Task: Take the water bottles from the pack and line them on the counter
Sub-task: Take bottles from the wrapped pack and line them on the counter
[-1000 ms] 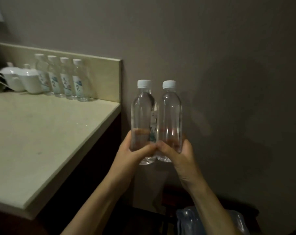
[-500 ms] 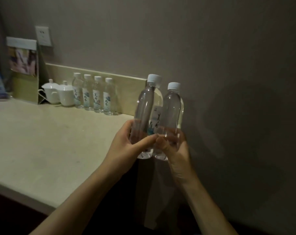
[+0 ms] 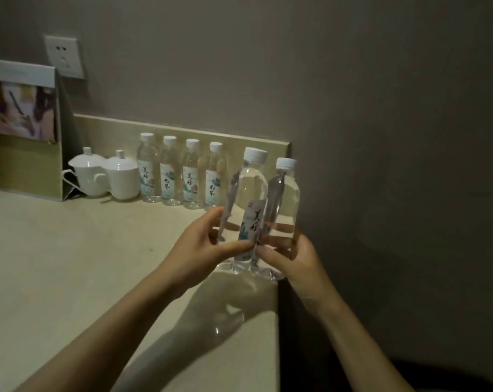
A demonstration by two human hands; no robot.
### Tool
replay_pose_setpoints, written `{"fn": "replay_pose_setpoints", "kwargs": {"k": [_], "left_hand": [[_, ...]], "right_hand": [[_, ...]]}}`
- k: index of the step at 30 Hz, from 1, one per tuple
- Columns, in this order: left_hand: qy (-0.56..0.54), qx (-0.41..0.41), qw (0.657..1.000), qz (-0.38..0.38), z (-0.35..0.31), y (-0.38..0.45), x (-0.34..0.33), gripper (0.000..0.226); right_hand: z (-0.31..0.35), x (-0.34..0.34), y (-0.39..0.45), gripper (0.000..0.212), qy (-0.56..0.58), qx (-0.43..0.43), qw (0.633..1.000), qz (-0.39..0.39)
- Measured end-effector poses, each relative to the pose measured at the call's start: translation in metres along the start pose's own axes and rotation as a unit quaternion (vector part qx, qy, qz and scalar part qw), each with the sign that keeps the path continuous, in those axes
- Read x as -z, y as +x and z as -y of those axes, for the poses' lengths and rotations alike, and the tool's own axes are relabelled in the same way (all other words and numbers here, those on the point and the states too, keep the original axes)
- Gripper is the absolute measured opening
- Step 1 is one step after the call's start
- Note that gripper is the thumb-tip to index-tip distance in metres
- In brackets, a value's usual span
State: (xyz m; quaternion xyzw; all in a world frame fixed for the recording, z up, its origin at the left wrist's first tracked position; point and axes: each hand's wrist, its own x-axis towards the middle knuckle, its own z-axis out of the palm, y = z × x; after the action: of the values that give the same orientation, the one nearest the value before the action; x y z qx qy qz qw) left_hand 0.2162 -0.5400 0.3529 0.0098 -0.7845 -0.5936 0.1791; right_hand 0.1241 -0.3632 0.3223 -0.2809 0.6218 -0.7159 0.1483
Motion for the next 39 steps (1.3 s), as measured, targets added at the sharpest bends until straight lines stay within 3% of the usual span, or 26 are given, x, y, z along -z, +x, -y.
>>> {"fn": "replay_pose_setpoints", "kwargs": {"k": [2,6,9,17,21,25,29,35,39], "left_hand": [[0.0,0.001,1.0,0.011,0.01,0.009,0.012,0.059],[0.007,0.014,1.0,0.024,0.031,0.027,0.024,0.058],[0.005,0.022,0.999,0.023,0.045,0.037,0.022,0.049],[0.04,0.024,0.998,0.029,0.063,0.047,0.018,0.055],[0.115,0.026,0.992,0.037,0.055,0.048,0.017,0.051],[0.127,0.02,0.991,0.024,0.049,0.043,0.006,0.066],[0.16,0.003,0.986,-0.04,0.051,0.042,0.0,0.073],[0.165,-0.017,0.985,-0.037,0.06,0.043,0.003,0.059],[0.167,-0.01,0.986,-0.024,0.061,0.052,0.006,0.055]], "right_hand": [[-0.008,-0.009,0.007,0.074,-0.017,-0.005,0.999,-0.03],[-0.021,-0.013,0.02,0.071,-0.07,-0.017,0.995,-0.064],[-0.029,-0.005,0.029,0.073,-0.093,-0.037,0.994,-0.054],[-0.042,0.015,0.04,0.067,-0.157,-0.018,0.987,-0.019],[-0.034,0.018,0.035,0.064,-0.283,-0.018,0.959,0.017],[-0.03,0.0,0.026,0.089,-0.37,-0.037,0.926,-0.062],[-0.039,-0.009,0.02,0.066,-0.33,-0.042,0.934,-0.133],[-0.033,-0.003,0.026,0.049,-0.331,-0.037,0.938,-0.097],[-0.032,-0.003,0.034,0.049,-0.313,-0.024,0.944,-0.1]]}}
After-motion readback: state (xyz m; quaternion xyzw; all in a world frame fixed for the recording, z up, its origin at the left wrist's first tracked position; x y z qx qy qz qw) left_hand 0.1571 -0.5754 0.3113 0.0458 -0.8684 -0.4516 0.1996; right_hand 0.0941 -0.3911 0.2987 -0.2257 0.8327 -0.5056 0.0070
